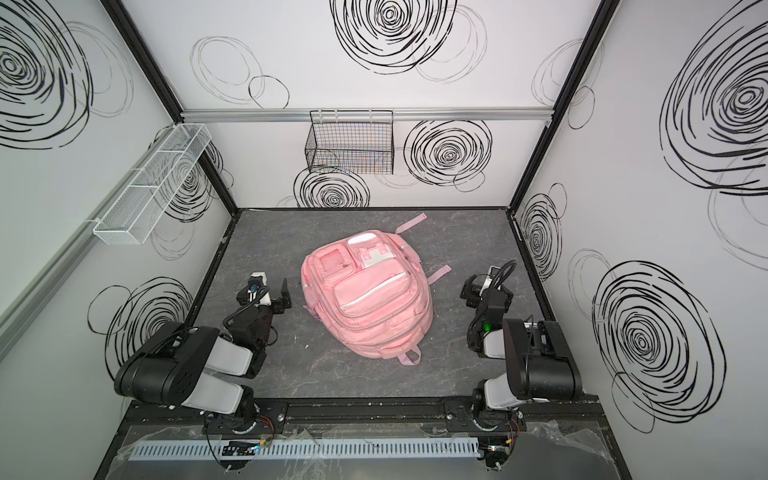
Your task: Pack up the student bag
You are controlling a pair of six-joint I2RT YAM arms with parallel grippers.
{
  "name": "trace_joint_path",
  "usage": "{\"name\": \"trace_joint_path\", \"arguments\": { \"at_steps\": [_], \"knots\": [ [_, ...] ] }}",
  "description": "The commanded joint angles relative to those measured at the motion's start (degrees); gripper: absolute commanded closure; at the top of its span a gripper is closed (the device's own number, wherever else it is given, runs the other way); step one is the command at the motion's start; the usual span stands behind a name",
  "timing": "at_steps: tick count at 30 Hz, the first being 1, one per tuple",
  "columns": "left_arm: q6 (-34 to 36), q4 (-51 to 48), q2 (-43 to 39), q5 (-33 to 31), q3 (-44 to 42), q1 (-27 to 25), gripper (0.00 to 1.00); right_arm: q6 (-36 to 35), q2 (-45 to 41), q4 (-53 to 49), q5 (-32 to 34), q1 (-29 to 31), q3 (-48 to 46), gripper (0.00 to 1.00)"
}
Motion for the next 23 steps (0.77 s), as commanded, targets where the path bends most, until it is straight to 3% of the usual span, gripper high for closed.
{"name": "trace_joint_path", "arguments": {
  "at_steps": [1,23],
  "knots": [
    [-3.13,1.71,-0.68,-2.12,2.14,0.96,0.04,-0.68,-0.15,5.87,-1.26,0.43,0.84,0.00],
    [-1.99,1.39,-0.28,-0.31,2.74,0.79,0.04,-1.25,-0.40,6.36,-0.12,1.22,0.53,0.00]
  ]
}}
